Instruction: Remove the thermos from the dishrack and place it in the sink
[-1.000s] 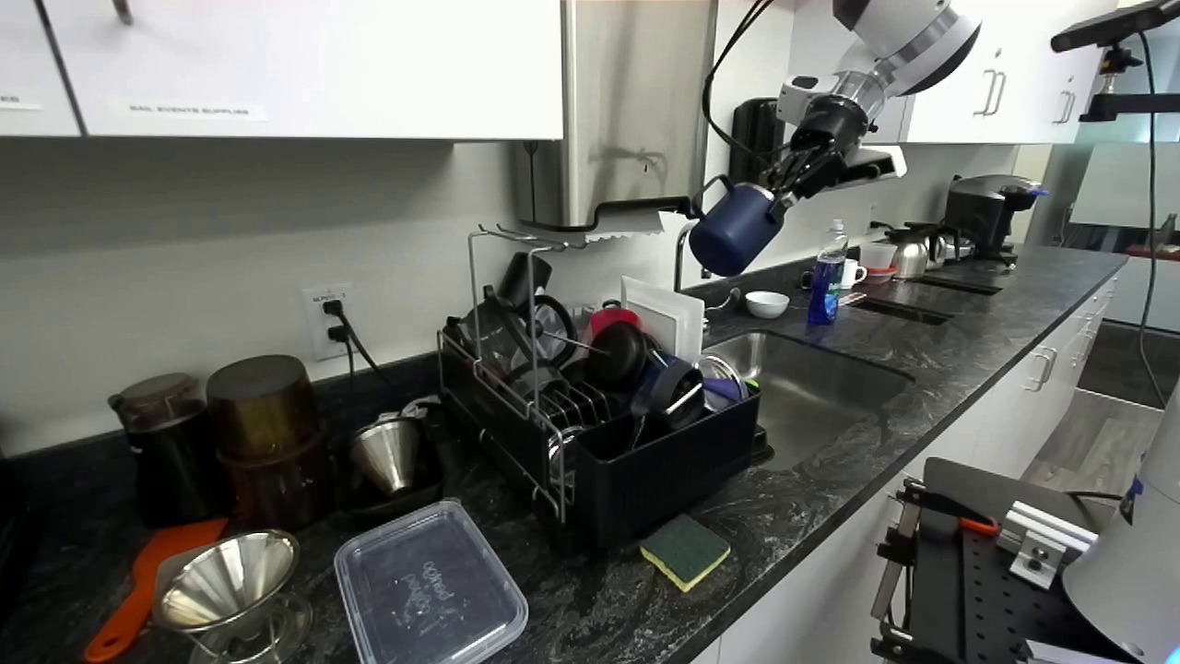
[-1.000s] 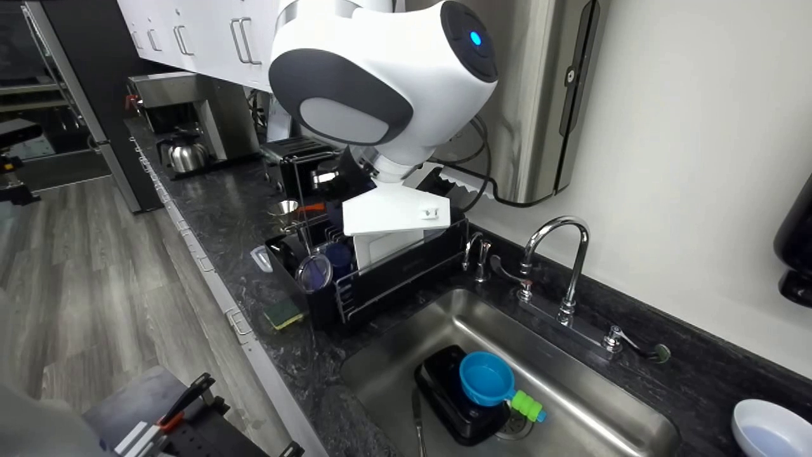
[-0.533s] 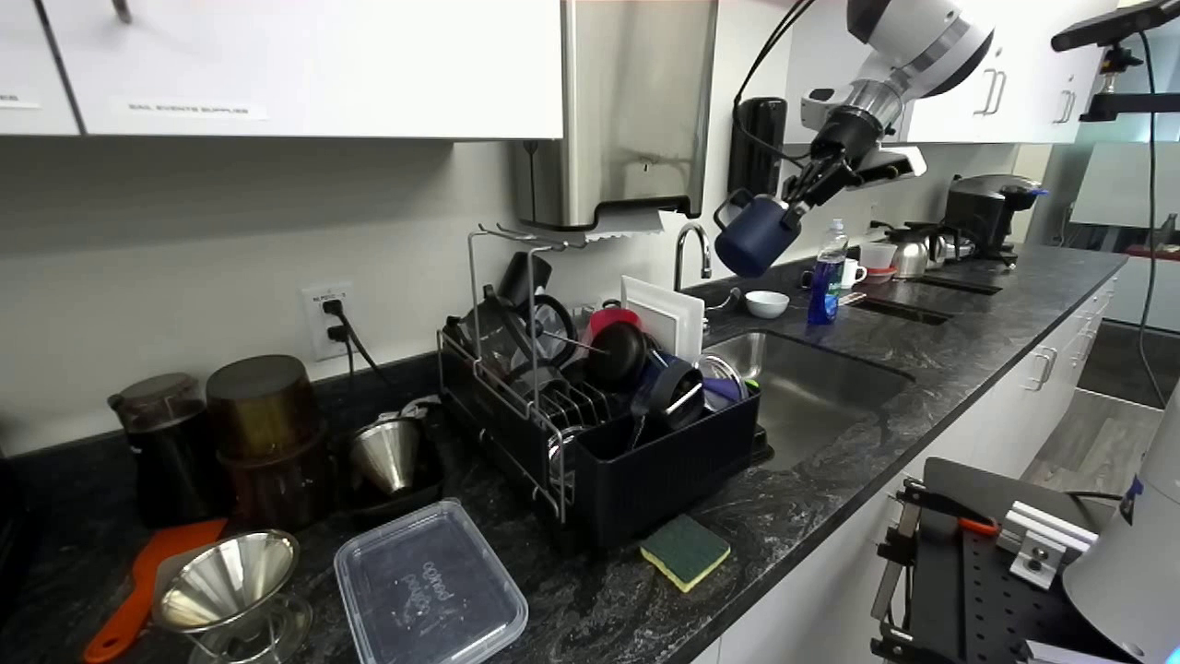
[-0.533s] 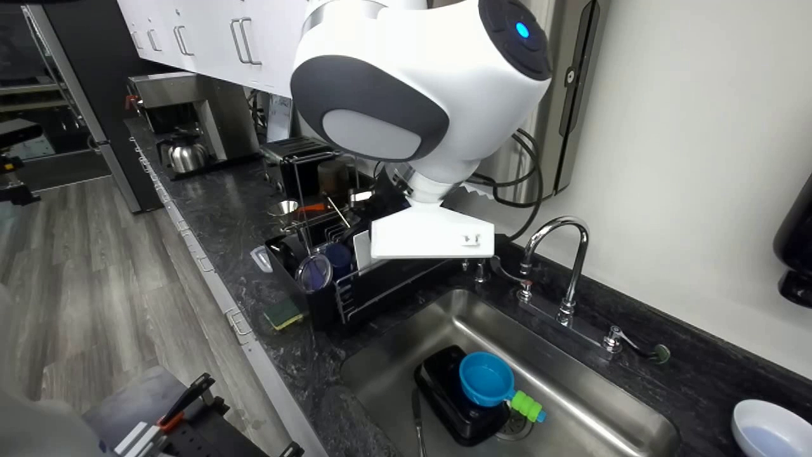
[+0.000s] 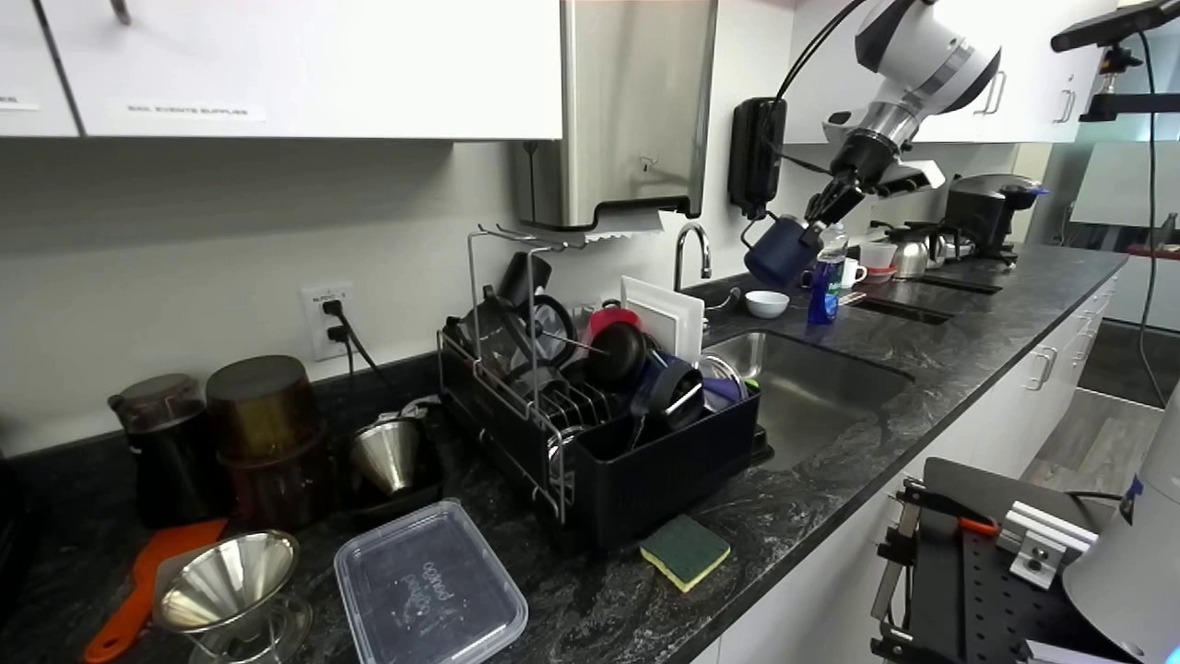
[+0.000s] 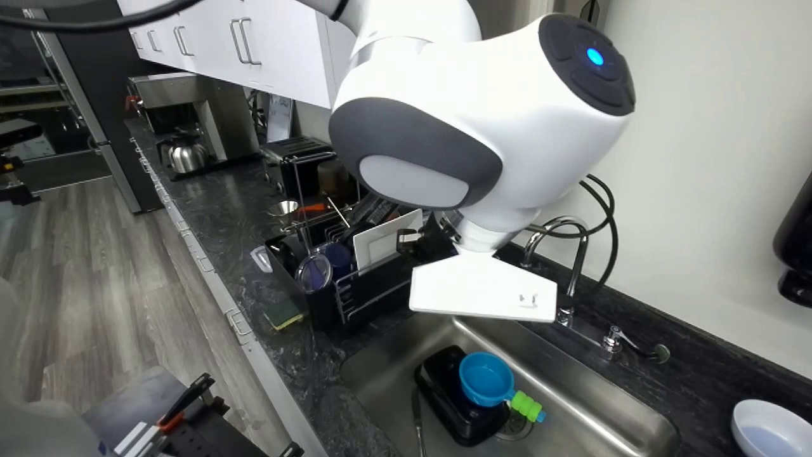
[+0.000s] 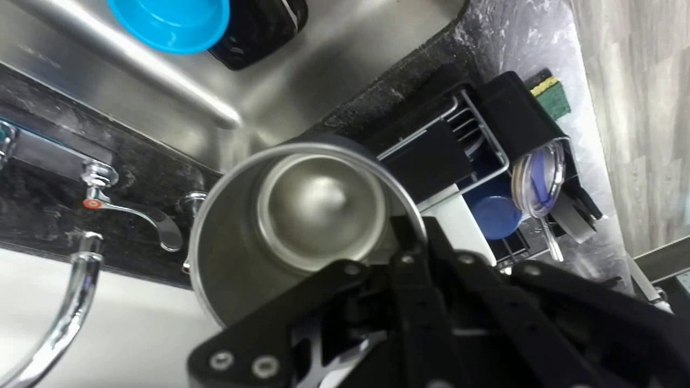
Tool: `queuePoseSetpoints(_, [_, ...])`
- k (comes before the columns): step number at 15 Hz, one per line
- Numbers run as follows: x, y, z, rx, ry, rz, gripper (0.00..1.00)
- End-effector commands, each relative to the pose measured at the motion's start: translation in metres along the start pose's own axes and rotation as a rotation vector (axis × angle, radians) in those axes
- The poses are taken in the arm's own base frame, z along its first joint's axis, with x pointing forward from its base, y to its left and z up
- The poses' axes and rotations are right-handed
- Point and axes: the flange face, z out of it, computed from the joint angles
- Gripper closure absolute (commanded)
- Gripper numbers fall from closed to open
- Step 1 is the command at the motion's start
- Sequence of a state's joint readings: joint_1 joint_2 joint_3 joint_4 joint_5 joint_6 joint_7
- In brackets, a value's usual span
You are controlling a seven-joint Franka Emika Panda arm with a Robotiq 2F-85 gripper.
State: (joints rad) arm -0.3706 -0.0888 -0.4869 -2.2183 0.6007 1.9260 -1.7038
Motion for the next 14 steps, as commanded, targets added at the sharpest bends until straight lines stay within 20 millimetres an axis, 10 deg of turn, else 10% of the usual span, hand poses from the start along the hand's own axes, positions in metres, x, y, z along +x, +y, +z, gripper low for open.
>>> queuePoseSetpoints(1, [-0.014, 0.02, -0.009, -0.06, -0.029, 0.071, 0.98])
queuePoseSetpoints(14, [-0.069, 0.061, -0.025, -0.188, -0.074, 0.253, 0.93])
